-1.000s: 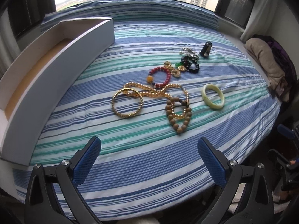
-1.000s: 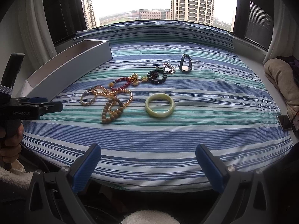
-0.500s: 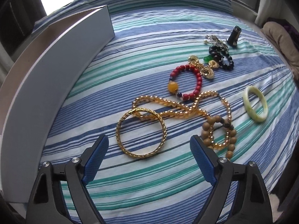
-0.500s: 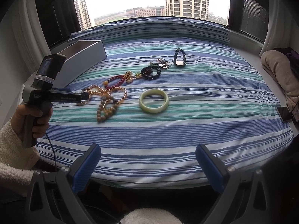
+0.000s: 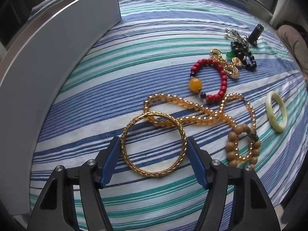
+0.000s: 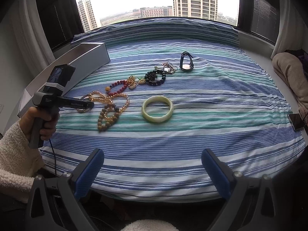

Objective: Organize jewelry
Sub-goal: 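Lower the left tool onto the gold bangle and close around it, then grasp the pale jade bangle with the right tool while the left tool holds the gold bangle, then carry both bangles into the white box and open both tools to release, then withdraw both tools from the box back over the remaining jewelry, then grasp the wooden bead bracelet with the right tool, then grasp the red-bead bracelet at its amber bead with the left tool while the right tool holds the wooden bracelet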

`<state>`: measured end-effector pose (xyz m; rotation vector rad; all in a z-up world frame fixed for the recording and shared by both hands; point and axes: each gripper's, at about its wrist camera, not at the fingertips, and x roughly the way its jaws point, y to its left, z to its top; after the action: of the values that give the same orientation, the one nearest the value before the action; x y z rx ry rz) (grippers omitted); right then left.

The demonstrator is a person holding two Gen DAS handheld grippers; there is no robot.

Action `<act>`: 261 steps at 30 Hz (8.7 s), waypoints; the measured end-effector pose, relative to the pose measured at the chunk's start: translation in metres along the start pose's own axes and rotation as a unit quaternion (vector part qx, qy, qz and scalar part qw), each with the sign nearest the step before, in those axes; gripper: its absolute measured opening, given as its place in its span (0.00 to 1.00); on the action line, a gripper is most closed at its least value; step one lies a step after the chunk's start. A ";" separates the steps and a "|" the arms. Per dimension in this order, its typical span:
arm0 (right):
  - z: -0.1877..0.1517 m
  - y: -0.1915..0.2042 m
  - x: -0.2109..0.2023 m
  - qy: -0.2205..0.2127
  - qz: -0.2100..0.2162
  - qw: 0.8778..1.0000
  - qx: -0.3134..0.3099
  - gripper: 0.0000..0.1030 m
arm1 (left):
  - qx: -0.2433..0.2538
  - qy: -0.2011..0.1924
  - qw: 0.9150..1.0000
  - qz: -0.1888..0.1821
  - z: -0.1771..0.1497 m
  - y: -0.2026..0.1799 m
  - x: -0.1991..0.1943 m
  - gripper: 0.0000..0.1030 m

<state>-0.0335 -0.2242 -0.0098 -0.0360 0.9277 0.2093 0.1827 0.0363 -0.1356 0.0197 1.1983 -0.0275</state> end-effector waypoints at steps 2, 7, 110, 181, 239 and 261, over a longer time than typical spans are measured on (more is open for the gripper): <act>0.012 -0.010 0.022 0.020 0.001 1.000 -0.003 1.00 | -0.006 -0.001 1.000 -0.004 -0.004 0.000 -0.005 0.67; 0.046 -0.032 0.088 0.061 -0.002 0.998 0.014 1.00 | -0.013 -0.014 1.000 -0.004 -0.019 0.003 -0.032 0.68; 0.044 0.095 0.037 -0.109 0.018 0.988 -0.110 0.74 | -0.119 -0.136 0.983 -0.015 -0.090 0.034 -0.142 0.96; 0.008 0.022 0.090 0.047 0.076 0.996 0.012 0.75 | -0.041 -0.051 0.996 -0.052 -0.065 -0.023 -0.086 0.96; 0.071 0.087 0.175 0.067 0.122 0.985 -0.105 0.13 | -0.131 -0.048 0.990 -0.019 -0.110 0.042 -0.098 0.96; 0.043 0.037 0.047 -0.015 0.167 0.986 -0.019 0.13 | -0.036 -0.045 0.995 -0.083 0.036 -0.014 -0.062 0.96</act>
<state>0.0208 -0.1751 -0.0188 0.0874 0.8962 0.5371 0.1933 0.0220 -0.0646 -0.1435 1.1080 -0.1306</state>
